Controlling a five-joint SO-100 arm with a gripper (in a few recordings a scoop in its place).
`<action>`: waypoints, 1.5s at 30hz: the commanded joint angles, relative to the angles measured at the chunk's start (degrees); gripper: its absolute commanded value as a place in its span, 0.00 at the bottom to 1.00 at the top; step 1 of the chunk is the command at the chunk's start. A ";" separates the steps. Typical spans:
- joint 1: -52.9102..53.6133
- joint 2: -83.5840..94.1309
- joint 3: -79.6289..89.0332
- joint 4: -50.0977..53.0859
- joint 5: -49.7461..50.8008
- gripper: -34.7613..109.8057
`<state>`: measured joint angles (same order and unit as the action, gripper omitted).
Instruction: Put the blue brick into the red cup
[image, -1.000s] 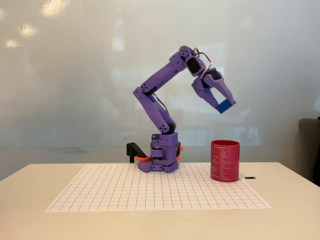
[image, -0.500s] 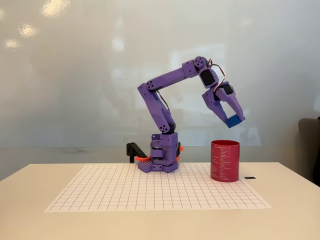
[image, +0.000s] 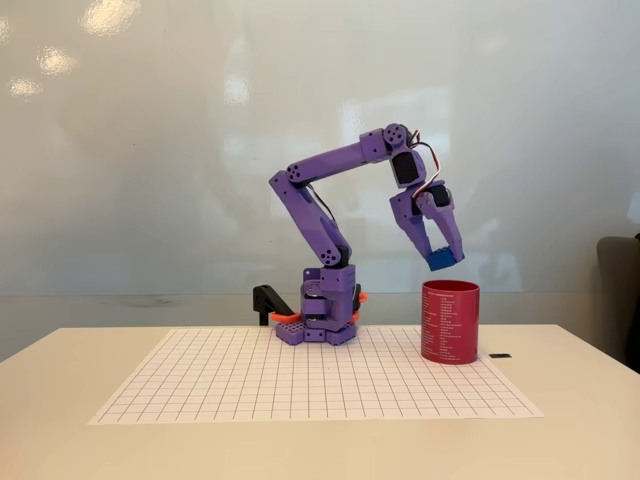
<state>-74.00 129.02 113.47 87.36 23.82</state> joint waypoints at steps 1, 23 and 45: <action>-0.44 2.02 1.23 -0.09 0.97 0.24; -1.76 1.41 2.99 2.37 5.54 0.60; -0.53 0.79 3.34 -0.18 1.58 0.24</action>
<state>-74.00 128.58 116.81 87.54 24.96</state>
